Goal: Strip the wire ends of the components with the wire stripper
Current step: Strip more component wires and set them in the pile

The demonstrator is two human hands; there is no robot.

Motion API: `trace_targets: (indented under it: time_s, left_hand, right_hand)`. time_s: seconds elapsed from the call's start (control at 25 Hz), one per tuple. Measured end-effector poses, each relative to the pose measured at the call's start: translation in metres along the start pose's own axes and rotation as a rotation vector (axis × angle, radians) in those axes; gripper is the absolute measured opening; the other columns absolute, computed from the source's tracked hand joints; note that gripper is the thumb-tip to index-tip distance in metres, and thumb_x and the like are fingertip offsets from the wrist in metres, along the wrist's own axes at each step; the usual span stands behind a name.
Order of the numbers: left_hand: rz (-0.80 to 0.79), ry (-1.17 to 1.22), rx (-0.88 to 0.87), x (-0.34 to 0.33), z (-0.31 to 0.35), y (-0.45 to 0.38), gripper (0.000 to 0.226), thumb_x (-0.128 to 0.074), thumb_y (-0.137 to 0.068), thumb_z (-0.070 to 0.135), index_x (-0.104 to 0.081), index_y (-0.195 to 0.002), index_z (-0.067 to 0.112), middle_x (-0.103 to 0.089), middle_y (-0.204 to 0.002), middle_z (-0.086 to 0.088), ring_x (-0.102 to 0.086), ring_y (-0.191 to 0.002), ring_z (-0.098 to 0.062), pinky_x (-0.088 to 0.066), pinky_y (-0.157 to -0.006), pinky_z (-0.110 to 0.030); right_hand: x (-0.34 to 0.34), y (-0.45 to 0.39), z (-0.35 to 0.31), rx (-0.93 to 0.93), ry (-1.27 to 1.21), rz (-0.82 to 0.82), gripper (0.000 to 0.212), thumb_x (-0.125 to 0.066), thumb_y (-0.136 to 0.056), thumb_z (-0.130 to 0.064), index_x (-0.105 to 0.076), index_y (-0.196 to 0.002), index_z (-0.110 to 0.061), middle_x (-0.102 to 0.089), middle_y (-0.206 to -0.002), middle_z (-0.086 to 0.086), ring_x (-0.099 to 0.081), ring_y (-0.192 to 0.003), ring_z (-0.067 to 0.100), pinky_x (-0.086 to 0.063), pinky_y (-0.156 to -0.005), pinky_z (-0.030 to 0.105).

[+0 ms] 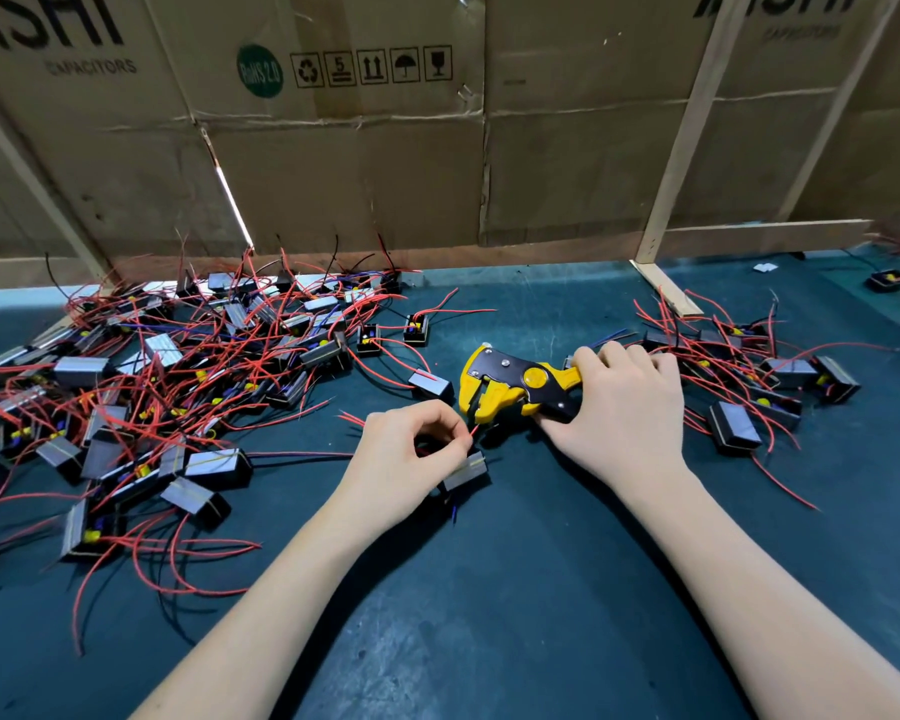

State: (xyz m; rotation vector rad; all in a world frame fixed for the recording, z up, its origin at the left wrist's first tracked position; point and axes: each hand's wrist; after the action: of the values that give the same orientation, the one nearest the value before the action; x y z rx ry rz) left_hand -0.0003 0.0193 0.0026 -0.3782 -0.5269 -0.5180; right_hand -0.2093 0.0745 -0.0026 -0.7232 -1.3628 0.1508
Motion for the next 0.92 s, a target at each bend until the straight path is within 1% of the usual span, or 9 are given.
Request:
trace_targets:
  time_s: [0.2, 0.4, 0.52, 0.68, 0.92]
  left_hand:
    - [0.045, -0.009, 0.011, -0.0013, 0.0015, 0.0019, 0.014, -0.066, -0.086, 0.009, -0.066, -0.073, 0.016, -0.067, -0.069, 0.005, -0.058, -0.064, -0.005, -0.046, -0.071, -0.020]
    - [0.082, -0.010, 0.039, -0.0030, 0.0016, 0.0023, 0.013, -0.065, -0.086, 0.008, -0.067, -0.075, 0.014, -0.068, -0.069, 0.006, -0.060, -0.067, -0.006, -0.045, -0.071, -0.017]
    - [0.102, -0.006, 0.054, -0.0030, 0.0013, 0.0012, 0.013, -0.066, -0.085, 0.008, -0.067, -0.074, 0.014, -0.068, -0.069, 0.007, -0.059, -0.066, -0.004, -0.043, -0.070, -0.014]
    - [0.091, 0.000, 0.060, -0.0028, 0.0013, 0.0002, 0.013, -0.068, -0.084, 0.010, -0.068, -0.073, 0.017, -0.068, -0.068, 0.011, -0.062, -0.068, -0.004, -0.045, -0.073, -0.017]
    - [0.084, 0.006, 0.082, -0.0021, 0.0009, -0.0011, 0.013, -0.068, -0.083, 0.010, -0.069, -0.073, 0.017, -0.070, -0.071, 0.006, -0.065, -0.073, -0.011, -0.048, -0.077, -0.025]
  right_hand:
    - [0.0014, 0.0007, 0.0008, 0.019, 0.001, -0.010, 0.049, -0.066, -0.068, -0.058, -0.062, -0.086, -0.013, -0.060, -0.082, 0.008, -0.055, -0.081, 0.031, -0.035, -0.079, 0.041]
    - [0.0018, -0.0002, 0.0043, 0.020, 0.004, -0.042, 0.051, -0.062, -0.069, -0.060, -0.064, -0.091, -0.015, -0.061, -0.085, 0.007, -0.055, -0.083, 0.031, -0.035, -0.082, 0.041]
    - [0.0015, 0.0003, 0.0024, 0.028, 0.000, -0.035, 0.049, -0.064, -0.069, -0.059, -0.064, -0.089, -0.014, -0.061, -0.083, 0.007, -0.055, -0.081, 0.031, -0.034, -0.080, 0.041]
    - [0.0021, 0.0003, -0.0019, 0.046, -0.004, -0.013, 0.047, -0.067, -0.068, -0.057, -0.059, -0.081, -0.012, -0.059, -0.078, 0.007, -0.054, -0.077, 0.031, -0.032, -0.076, 0.040]
    - [0.0058, -0.0005, -0.0015, 0.067, 0.024, -0.042, 0.045, -0.063, -0.068, -0.058, -0.061, -0.079, -0.015, -0.061, -0.075, 0.004, -0.057, -0.075, 0.030, -0.029, -0.075, 0.039]
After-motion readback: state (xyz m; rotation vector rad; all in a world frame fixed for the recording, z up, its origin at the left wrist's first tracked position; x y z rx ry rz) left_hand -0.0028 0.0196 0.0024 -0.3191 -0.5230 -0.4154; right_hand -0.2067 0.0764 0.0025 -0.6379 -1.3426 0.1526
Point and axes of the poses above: each hand's wrist, its own y-axis away from the middle knuckle, its own x-axis out of the back of the hand, z = x × y
